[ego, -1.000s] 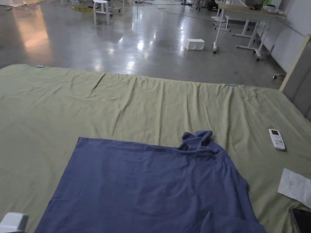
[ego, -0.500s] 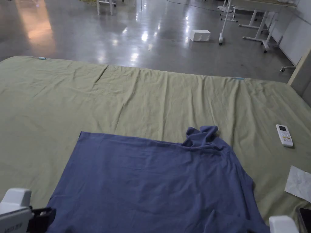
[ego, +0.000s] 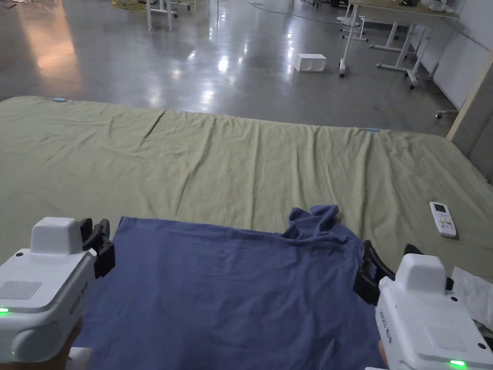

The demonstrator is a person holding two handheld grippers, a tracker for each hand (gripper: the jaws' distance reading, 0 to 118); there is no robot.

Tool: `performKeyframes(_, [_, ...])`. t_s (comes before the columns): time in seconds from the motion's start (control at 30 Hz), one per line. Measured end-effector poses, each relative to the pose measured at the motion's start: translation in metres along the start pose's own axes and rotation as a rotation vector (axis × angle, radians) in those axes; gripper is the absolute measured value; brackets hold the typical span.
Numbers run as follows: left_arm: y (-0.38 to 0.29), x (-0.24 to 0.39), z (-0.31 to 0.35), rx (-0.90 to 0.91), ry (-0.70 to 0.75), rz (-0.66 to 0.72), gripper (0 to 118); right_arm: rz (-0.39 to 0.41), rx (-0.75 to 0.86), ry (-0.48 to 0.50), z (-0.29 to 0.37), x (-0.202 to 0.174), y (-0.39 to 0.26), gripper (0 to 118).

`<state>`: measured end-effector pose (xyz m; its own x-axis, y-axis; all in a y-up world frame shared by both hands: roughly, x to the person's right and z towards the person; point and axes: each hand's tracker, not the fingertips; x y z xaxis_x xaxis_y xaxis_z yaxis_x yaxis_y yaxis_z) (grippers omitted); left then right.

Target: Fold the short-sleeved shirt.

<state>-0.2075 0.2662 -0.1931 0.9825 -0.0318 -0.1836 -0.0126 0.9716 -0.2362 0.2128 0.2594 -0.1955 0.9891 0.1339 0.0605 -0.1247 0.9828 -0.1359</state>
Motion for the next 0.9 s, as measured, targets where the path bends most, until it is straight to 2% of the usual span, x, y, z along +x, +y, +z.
performKeyframes(0.1, [0.002,0.007,0.006,0.054,-0.013,0.030,8,-0.019,0.045,-0.002,0.000,-0.010,0.002,23])
performKeyframes(0.17, [0.003,0.012,0.009,0.066,-0.008,0.014,6,-0.024,0.071,-0.002,0.002,-0.016,0.003,9])
performKeyframes(0.27, [0.002,0.016,0.012,0.082,-0.026,-0.011,2,-0.010,0.109,0.002,0.004,-0.023,0.006,0])
performKeyframes(0.53, [0.005,0.011,0.012,0.040,-0.049,-0.019,2,0.008,0.115,0.026,0.000,-0.032,0.015,0])
performKeyframes(0.6, [0.002,0.003,0.010,-0.051,-0.094,-0.030,2,0.010,0.107,0.032,-0.001,-0.032,0.014,0])
performKeyframes(0.8, [-0.030,-0.034,0.011,-0.329,-0.107,-0.042,2,0.025,0.060,0.044,-0.006,-0.032,0.005,0])
performKeyframes(0.9, [-0.054,-0.057,0.014,-0.463,-0.100,0.019,2,0.027,0.032,0.047,-0.008,-0.032,-0.001,0])
